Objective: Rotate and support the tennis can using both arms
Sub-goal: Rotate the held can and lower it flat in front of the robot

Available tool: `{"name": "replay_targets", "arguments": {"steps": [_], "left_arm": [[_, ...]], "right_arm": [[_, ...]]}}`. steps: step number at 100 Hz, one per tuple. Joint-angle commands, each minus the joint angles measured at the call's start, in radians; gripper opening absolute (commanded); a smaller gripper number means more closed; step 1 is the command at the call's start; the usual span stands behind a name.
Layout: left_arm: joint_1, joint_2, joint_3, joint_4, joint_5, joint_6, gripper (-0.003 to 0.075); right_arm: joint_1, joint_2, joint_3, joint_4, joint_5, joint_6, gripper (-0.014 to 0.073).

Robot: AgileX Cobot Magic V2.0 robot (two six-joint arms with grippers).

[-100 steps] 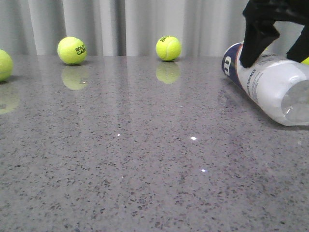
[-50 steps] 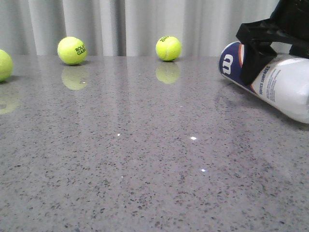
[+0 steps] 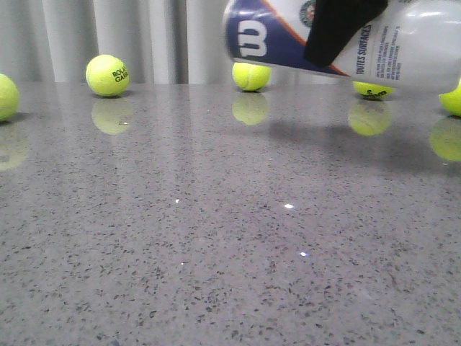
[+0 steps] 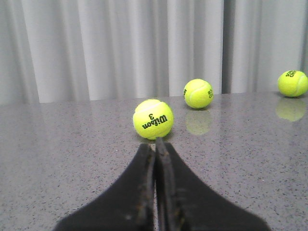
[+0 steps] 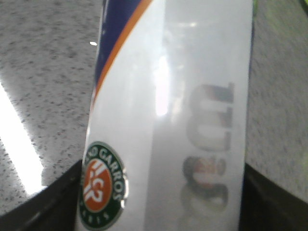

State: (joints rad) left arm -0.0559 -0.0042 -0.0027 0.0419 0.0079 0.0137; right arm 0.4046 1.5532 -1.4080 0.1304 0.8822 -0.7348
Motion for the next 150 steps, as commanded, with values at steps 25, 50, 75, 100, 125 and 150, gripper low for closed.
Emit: {"name": "replay_targets", "arguments": {"steps": [25,50,75,100,125,150], "left_arm": [[0.001,-0.040,0.048,0.000,-0.075,-0.008,-0.0021],[0.001,-0.040,0.048,0.000,-0.075,-0.008,-0.0021],[0.001,-0.040,0.048,0.000,-0.075,-0.008,-0.0021],[0.001,-0.040,0.048,0.000,-0.075,-0.008,-0.0021],[0.001,-0.040,0.048,0.000,-0.075,-0.008,-0.0021],[0.001,-0.040,0.048,0.000,-0.075,-0.008,-0.0021]], "right_arm": [[0.145,0.082,-0.037,0.038,-0.056,-0.286,0.0283],[0.182,0.154,-0.037,0.038,-0.056,-0.294,0.0353],[0.182,0.176,-0.037,0.038,-0.041,-0.294,0.0578],[0.182,0.175,-0.037,0.038,-0.038,-0.290,0.0648],[0.182,0.148,-0.037,0.038,-0.036,-0.290,0.0648],[0.182,0.122,-0.037,0.038,-0.020,-0.290,0.0648]]}}
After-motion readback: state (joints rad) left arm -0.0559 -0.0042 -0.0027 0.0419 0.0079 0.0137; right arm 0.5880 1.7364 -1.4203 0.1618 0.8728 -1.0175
